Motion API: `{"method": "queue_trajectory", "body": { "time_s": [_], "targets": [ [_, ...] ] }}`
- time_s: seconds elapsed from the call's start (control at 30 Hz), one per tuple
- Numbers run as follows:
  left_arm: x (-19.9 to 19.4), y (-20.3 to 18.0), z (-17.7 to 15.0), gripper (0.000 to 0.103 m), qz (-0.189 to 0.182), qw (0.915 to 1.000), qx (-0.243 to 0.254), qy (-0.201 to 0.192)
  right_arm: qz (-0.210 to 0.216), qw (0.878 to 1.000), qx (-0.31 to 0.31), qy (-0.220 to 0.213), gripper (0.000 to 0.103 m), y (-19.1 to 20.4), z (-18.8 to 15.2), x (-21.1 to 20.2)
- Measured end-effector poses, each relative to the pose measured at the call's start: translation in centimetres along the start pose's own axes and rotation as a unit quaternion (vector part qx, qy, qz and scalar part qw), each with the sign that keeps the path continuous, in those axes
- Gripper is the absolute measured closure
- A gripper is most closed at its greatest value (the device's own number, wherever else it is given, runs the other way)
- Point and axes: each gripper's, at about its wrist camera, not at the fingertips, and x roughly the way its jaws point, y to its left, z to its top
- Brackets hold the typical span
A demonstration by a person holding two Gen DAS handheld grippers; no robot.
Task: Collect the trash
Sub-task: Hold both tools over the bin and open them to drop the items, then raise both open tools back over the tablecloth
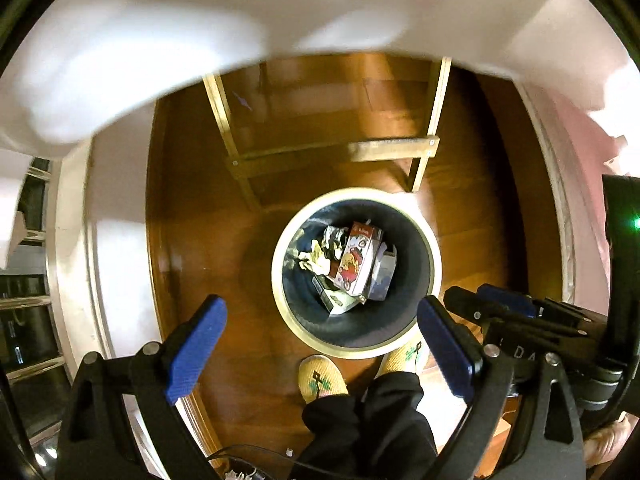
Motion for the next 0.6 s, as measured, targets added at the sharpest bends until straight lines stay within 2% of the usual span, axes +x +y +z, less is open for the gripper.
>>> {"method": "queue_trajectory", "body": {
  "time_s": [0.13, 0.27, 0.37, 0.43, 0.6],
  "targets": [
    [-3.3, 0.1, 0.2, 0.008, 0.000, 0.9998, -0.003, -0.020, 0.001, 1.000, -0.010, -0.016, 0.060, 1.2, -0.3, -2.7],
    [-7.2, 0.4, 0.5, 0.008, -0.001, 0.9993, -0.003, -0.037, 0.006, 0.999, -0.018, -0.035, 0.047, 2.7, -1.0, -6.0],
    [-10.4, 0.7, 0.6, 0.007, -0.007, 0.9988, -0.002, -0.048, 0.009, 0.999, -0.021, -0.049, 0.047, 3.9, -1.7, -8.9],
    [-12.7, 0.9, 0.7, 0.001, -0.008, 0.9984, 0.002, -0.057, 0.011, 0.998, -0.022, -0.058, 0.047, 4.8, -2.2, -10.9],
    [-18.6, 1.1, 0.9, 0.001, -0.016, 0.9957, 0.015, -0.090, 0.021, 0.996, -0.028, -0.084, 0.044, 7.2, -3.5, -16.2]
  ]
}}
